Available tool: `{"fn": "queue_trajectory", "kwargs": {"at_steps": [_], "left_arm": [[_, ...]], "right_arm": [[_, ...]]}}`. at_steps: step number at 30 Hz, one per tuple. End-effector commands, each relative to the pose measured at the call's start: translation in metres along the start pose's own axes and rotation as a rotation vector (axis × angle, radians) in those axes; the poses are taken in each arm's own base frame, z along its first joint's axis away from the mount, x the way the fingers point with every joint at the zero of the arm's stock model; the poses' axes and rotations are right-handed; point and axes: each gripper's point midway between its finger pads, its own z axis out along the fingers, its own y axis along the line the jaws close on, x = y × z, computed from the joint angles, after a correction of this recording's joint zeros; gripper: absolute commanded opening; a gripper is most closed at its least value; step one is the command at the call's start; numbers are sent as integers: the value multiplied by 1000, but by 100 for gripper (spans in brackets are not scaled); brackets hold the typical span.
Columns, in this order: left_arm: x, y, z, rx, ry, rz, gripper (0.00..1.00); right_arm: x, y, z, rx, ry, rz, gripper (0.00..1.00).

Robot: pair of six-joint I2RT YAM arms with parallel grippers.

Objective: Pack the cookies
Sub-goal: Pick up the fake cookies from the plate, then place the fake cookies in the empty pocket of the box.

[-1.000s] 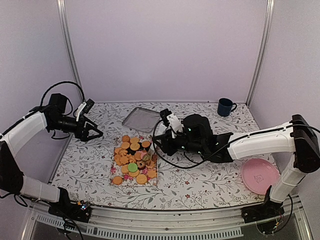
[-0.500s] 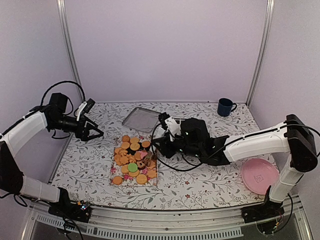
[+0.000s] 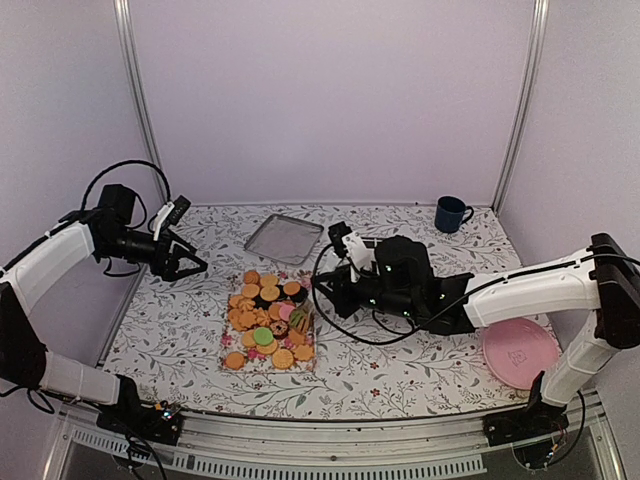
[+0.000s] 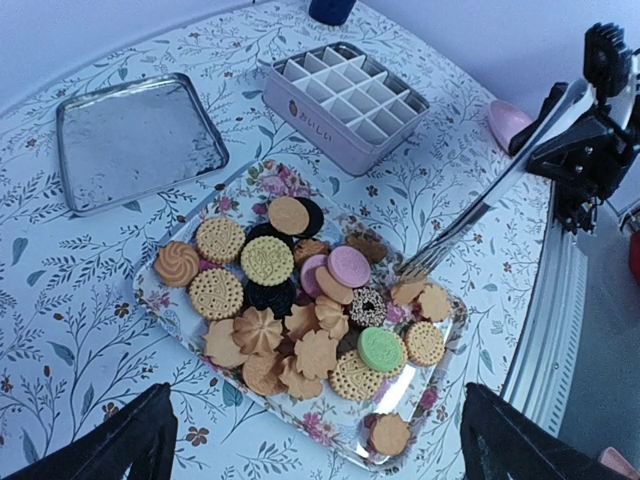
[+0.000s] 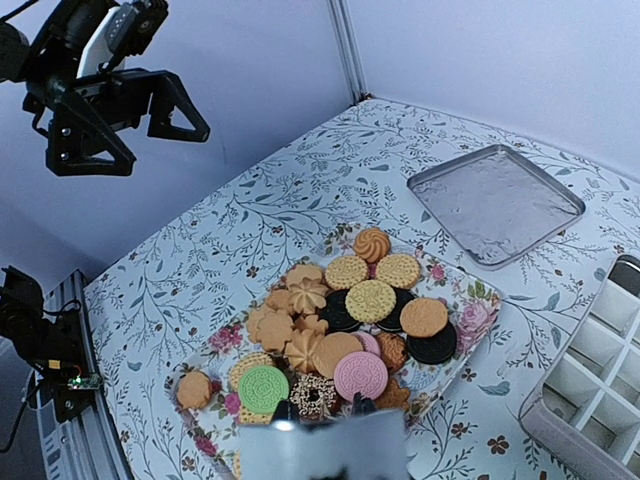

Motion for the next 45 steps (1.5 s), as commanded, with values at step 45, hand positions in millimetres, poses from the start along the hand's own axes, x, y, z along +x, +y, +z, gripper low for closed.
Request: {"fn": "queue_trajectory", "kwargs": {"at_steps": [45], "left_arm": [[-12,7,0,-29,0,31,99]], "right_arm": [[-163,-210,19,411,-198,-298,0]]}}
